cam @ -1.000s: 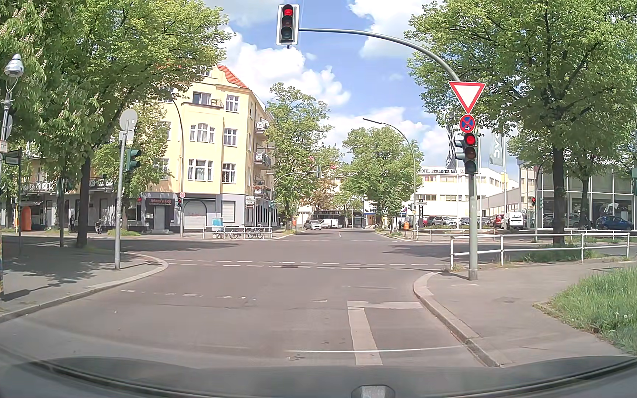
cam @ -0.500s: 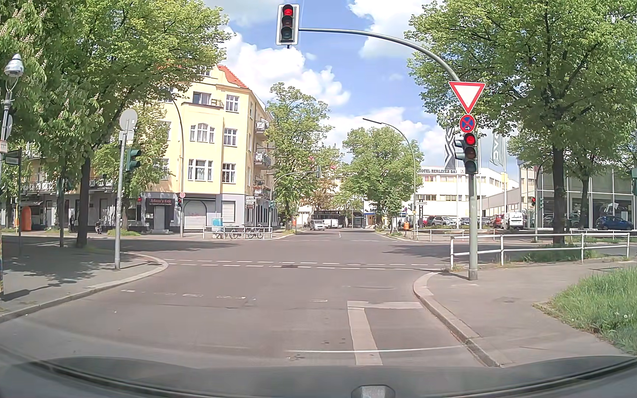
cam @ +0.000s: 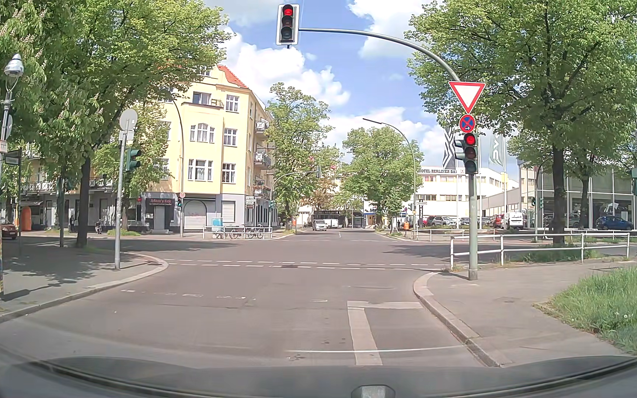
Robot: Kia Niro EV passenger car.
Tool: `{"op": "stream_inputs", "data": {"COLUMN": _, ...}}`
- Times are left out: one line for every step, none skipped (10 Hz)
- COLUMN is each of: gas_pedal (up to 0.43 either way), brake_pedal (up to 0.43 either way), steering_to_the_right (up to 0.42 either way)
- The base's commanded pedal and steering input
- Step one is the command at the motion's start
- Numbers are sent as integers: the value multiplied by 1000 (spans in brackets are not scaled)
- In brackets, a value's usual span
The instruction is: Follow the waypoints while adhering to traffic rules and regulations
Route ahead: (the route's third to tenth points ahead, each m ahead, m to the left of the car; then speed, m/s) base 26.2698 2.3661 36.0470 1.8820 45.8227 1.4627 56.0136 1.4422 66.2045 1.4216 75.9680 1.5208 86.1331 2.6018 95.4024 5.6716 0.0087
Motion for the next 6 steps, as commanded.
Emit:
{"op": "stream_inputs", "data": {"gas_pedal": 0, "brake_pedal": 415, "steering_to_the_right": -4}}
{"op": "stream_inputs", "data": {"gas_pedal": 0, "brake_pedal": 415, "steering_to_the_right": -4}}
{"op": "stream_inputs", "data": {"gas_pedal": 0, "brake_pedal": 409, "steering_to_the_right": -4}}
{"op": "stream_inputs", "data": {"gas_pedal": 0, "brake_pedal": 402, "steering_to_the_right": -4}}
{"op": "stream_inputs", "data": {"gas_pedal": 0, "brake_pedal": 396, "steering_to_the_right": -4}}
{"op": "stream_inputs", "data": {"gas_pedal": 0, "brake_pedal": 384, "steering_to_the_right": -4}}
